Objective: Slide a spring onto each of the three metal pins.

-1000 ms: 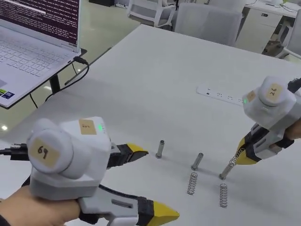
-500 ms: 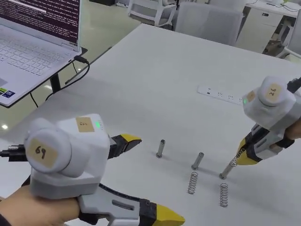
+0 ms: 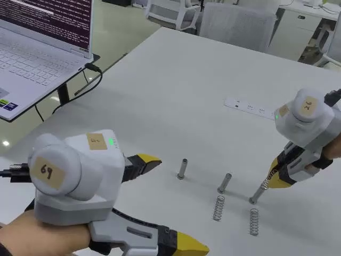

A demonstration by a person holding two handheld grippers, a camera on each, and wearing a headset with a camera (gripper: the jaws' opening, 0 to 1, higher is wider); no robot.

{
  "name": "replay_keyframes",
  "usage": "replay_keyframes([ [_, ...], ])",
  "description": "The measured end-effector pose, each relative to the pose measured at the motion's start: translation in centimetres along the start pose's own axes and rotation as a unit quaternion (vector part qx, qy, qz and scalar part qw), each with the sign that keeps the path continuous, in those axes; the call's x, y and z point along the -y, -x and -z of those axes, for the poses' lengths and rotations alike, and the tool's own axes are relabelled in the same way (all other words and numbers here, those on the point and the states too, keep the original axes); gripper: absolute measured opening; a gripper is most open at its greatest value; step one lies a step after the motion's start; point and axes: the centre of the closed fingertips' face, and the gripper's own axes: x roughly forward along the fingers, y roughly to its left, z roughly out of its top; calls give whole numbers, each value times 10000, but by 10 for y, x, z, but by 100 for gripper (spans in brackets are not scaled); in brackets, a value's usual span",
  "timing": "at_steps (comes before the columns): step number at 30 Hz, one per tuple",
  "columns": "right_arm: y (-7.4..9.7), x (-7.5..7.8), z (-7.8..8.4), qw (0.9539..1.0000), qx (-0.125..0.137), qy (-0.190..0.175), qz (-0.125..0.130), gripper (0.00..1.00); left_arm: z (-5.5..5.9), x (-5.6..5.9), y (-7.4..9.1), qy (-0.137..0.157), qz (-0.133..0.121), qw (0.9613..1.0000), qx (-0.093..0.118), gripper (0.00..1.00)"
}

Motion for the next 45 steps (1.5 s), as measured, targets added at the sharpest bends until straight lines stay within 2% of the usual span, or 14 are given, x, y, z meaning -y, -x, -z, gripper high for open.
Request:
replay_keyframes([
  [21, -13, -2, 1, 9999, -93, 38, -104, 8, 3, 0, 2, 48, 3, 10000, -30, 89],
  [45, -42, 1, 7, 9998, -166, -54, -84, 8, 4, -1, 2, 60, 7, 10000, -36, 87],
])
